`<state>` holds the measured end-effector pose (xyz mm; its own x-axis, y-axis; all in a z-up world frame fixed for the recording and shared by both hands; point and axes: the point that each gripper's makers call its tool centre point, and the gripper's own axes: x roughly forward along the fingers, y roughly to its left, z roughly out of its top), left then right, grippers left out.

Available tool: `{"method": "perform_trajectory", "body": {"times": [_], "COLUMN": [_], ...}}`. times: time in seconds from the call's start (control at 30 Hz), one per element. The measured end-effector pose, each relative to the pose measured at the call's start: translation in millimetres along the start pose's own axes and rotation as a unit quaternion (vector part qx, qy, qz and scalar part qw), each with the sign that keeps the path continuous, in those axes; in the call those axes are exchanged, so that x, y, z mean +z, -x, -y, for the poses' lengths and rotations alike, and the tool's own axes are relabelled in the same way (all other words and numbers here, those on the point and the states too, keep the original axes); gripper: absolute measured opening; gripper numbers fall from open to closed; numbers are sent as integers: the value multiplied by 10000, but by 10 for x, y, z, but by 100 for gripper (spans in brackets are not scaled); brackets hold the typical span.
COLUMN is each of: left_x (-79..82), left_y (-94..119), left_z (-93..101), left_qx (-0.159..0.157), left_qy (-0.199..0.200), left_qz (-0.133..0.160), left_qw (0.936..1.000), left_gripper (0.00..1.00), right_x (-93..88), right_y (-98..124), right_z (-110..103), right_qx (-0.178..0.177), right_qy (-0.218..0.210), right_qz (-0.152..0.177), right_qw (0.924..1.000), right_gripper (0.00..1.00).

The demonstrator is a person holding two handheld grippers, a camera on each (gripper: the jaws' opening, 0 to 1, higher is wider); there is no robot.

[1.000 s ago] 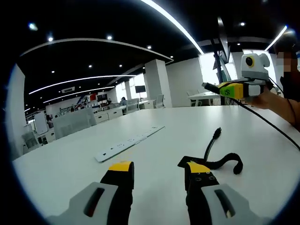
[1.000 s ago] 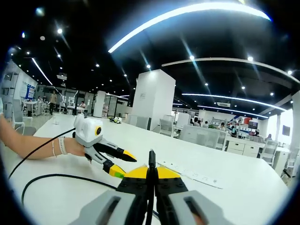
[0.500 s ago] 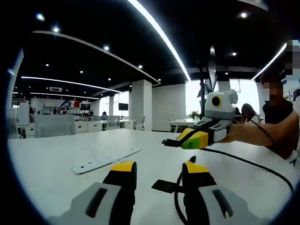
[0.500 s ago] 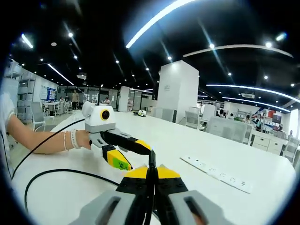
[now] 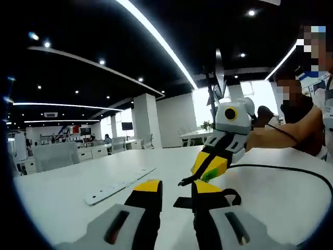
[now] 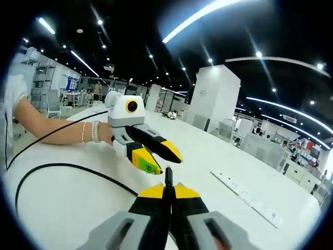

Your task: Find the charging cable on the desk, coil it up and secure with Velcro.

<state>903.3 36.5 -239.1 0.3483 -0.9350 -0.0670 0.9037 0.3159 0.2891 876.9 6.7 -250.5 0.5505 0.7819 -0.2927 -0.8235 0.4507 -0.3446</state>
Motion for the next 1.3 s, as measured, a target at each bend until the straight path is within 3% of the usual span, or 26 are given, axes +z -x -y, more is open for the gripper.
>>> {"method": "perform_trajectory", "body": {"times": [0.1, 0.13, 0.2, 0.23, 0.27, 0.33, 0.47, 0.77, 0.97, 1.03, 1.17, 1.2, 1.23, 1.3], "left_x": [29, 7, -77, -104, -98, -43, -124, -154, -183, -204, -236, -245, -266, -282], "left_y": [-17, -29, -43, -64, -93, -167, -197, -190, -171, -164, -132, -128, -114, -100], "left_z": [6, 16, 68, 127, 137, 170, 234, 243, 220, 223, 196, 199, 190, 188], "left_qx": [70, 105, 12, -80, -30, 3, -121, -188, -255, -293, -278, -287, -291, -311], "left_qy": [-364, -592, -1301, -1761, -1971, -2131, -2695, -3291, -3117, -2998, -2846, -2808, -2754, -2723], "left_qz": [-19, -159, -650, -870, -990, -928, -1553, -1850, -1789, -1838, -1897, -1914, -1952, -1969], "left_qw": [9993, 9981, 9894, 9805, 9754, 9726, 9503, 9258, 9328, 9357, 9393, 9401, 9409, 9413], "left_gripper": [23, 24, 22, 22, 20, 14, 15, 9, 7, 6, 6, 6, 6, 6], "right_x": [6, 9, 15, 20, 39, 46, 15, -8, -14, 5, 124, 160, 252, 286], "right_y": [-65, -81, -110, -122, -140, -157, -181, -169, -163, -140, 15, 64, 212, 371], "right_z": [-42, -27, -37, -8, -26, -33, -57, -109, -105, -115, -24, 9, 150, 319], "right_qx": [72, -14, -45, -162, -147, -172, -235, -179, -203, -164, -198, -214, -370, -563], "right_qy": [247, 425, 757, 889, 897, 1073, 1592, 1788, 1755, 1569, 821, 685, 272, -122], "right_qz": [-164, -242, -400, -505, -509, -635, -1011, -1152, -1152, -1018, -412, -251, 213, 600], "right_qw": [9995, 9988, 9963, 9946, 9946, 9920, 9818, 9770, 9775, 9822, 9956, 9971, 9987, 9965], "right_gripper": [5, 5, 5, 5, 5, 5, 5, 5, 7, 8, 17, 17, 17, 17]}}
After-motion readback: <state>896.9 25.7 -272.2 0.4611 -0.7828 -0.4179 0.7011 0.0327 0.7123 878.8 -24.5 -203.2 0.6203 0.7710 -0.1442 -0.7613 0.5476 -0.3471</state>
